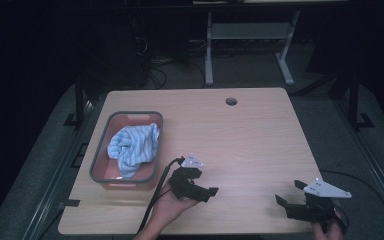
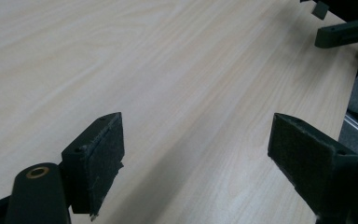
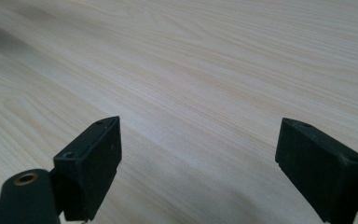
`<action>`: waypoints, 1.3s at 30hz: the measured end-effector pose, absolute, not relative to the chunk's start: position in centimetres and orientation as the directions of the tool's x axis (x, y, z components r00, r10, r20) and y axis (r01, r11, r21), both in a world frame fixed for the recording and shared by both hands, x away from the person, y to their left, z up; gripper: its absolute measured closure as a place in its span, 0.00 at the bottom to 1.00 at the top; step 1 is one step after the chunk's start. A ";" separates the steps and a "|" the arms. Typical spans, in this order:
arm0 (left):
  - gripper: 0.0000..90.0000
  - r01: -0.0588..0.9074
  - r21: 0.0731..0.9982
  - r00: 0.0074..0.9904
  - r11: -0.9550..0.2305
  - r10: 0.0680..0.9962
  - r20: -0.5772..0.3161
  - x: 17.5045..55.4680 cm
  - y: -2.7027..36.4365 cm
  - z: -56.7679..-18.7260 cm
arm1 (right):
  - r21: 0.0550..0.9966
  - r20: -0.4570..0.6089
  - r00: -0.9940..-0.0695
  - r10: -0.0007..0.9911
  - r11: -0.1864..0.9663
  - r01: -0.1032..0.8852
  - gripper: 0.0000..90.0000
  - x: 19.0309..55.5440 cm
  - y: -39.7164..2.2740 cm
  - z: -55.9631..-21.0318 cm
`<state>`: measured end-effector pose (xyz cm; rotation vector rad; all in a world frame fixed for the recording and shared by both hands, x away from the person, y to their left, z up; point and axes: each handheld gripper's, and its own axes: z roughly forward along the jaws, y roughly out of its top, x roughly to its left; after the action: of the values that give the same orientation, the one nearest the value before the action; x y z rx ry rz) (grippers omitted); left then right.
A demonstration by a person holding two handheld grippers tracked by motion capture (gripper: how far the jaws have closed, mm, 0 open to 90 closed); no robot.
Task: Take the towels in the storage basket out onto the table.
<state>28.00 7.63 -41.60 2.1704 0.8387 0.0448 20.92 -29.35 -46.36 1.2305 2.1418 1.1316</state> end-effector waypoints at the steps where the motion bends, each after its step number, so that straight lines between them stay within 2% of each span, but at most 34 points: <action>1: 0.20 0.552 0.689 0.781 -0.470 0.580 -0.230 28.2 7.7 -41.4 | 0.813 0.038 -0.518 0.854 0.276 0.514 0.15 20.9 -29.3 -46.3; 26: 0.20 0.535 0.664 0.801 -0.523 0.565 -0.200 31.5 8.4 -38.4 | 0.814 0.042 -0.503 0.863 0.262 0.518 0.15 21.0 -29.3 -46.4; 39: 0.20 0.547 0.670 0.787 -0.502 0.581 -0.208 32.7 9.8 -36.4 | 0.814 0.041 -0.502 0.864 0.262 0.518 0.15 21.0 -29.3 -46.3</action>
<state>32.74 9.82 -36.41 2.2138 0.8321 0.0567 20.99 -29.35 -46.34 1.2525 2.1249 1.1286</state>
